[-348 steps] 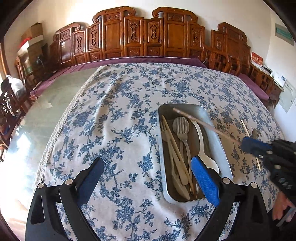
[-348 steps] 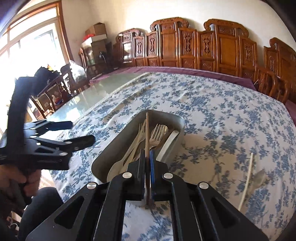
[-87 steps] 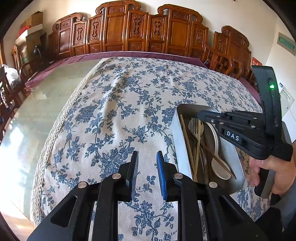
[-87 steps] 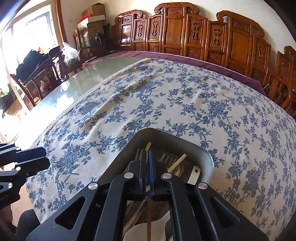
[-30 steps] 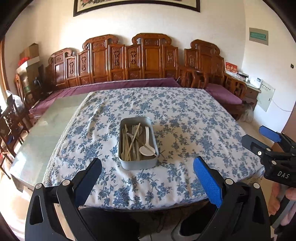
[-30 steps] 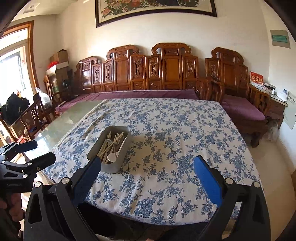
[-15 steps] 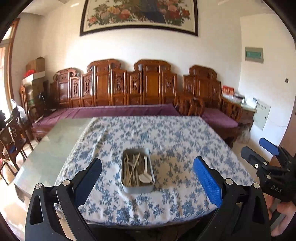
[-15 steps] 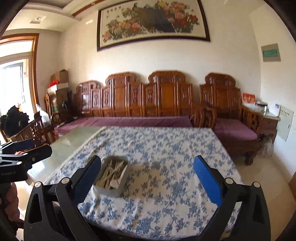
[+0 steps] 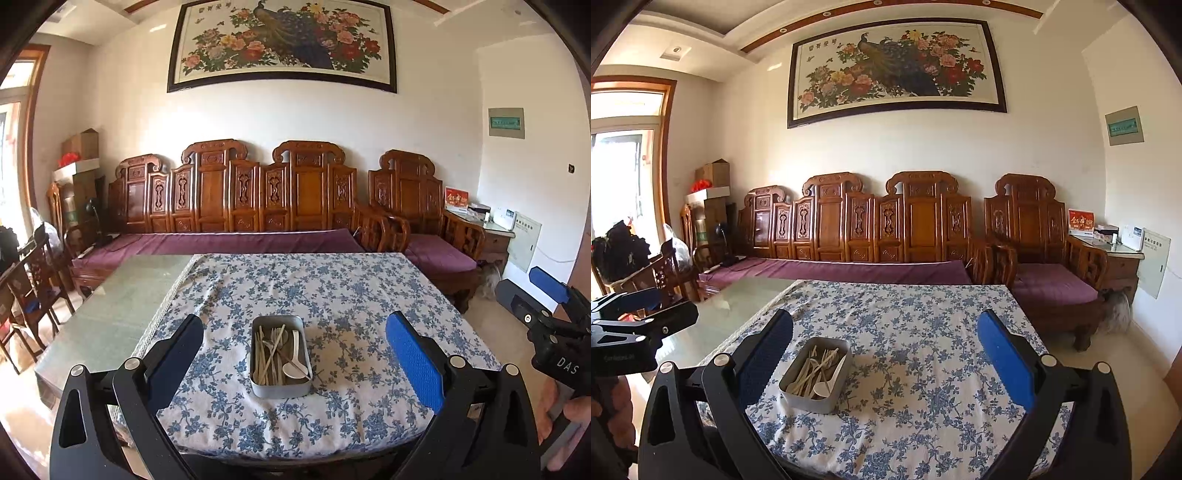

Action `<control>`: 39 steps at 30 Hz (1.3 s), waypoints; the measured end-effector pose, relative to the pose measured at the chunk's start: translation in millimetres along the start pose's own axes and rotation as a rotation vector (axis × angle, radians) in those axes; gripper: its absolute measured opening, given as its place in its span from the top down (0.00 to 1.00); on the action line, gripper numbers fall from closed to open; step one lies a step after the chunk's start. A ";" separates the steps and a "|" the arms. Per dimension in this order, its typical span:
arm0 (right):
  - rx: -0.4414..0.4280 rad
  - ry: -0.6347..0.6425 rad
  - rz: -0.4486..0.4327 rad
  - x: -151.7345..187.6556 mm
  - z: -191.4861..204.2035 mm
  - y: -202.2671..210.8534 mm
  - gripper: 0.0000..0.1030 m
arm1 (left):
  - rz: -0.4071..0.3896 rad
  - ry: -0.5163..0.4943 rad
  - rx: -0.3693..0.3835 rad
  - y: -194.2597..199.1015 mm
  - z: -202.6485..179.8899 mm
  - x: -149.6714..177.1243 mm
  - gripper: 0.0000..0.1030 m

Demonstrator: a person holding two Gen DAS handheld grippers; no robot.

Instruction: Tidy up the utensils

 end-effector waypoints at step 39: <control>-0.009 0.005 -0.004 3.0 6.3 -0.8 0.02 | -0.020 -0.008 -0.017 5.5 1.2 0.6 0.07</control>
Point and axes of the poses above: each gripper's, at about its wrist camera, not at the fingertips, and y roughly against the way its jaws point, z to its left, x to its underside, the point moved 7 cm from there along -y, roughly the way its jaws point, and after that the axes turned 10 degrees about -z, right-handed, at the moved point
